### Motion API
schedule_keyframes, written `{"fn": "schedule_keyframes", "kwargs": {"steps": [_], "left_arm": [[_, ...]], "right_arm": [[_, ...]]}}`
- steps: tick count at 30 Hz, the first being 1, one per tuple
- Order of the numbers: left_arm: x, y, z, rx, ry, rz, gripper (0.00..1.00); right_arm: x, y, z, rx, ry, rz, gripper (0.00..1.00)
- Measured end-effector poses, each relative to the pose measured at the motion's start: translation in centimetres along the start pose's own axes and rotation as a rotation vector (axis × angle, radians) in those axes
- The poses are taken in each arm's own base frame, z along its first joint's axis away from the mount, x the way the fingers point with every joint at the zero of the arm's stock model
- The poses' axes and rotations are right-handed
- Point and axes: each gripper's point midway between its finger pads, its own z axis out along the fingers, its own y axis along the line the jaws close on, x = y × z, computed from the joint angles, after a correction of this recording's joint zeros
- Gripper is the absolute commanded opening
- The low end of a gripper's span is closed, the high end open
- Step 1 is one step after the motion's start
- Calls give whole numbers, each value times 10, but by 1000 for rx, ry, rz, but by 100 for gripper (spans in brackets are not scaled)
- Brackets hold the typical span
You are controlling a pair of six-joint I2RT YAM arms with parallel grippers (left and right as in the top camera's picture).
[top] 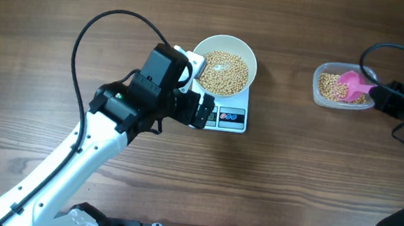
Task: Scoop item into bowl and weigh 150g on scale
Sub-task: 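Carry the scoop with a few soybeans left over the white bowl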
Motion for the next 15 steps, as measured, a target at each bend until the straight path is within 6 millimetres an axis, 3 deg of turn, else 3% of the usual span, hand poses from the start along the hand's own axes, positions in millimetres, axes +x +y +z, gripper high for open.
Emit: {"fn": "schedule_keyframes", "kwargs": {"steps": [7, 15], "left_arm": [[0, 0, 0, 0, 0, 0, 100], [0, 0, 0, 0, 0, 0, 100]], "right_arm": [[-8, 17, -13, -192, -48, 165, 4], [-29, 57, -31, -475, -94, 270, 4]]}}
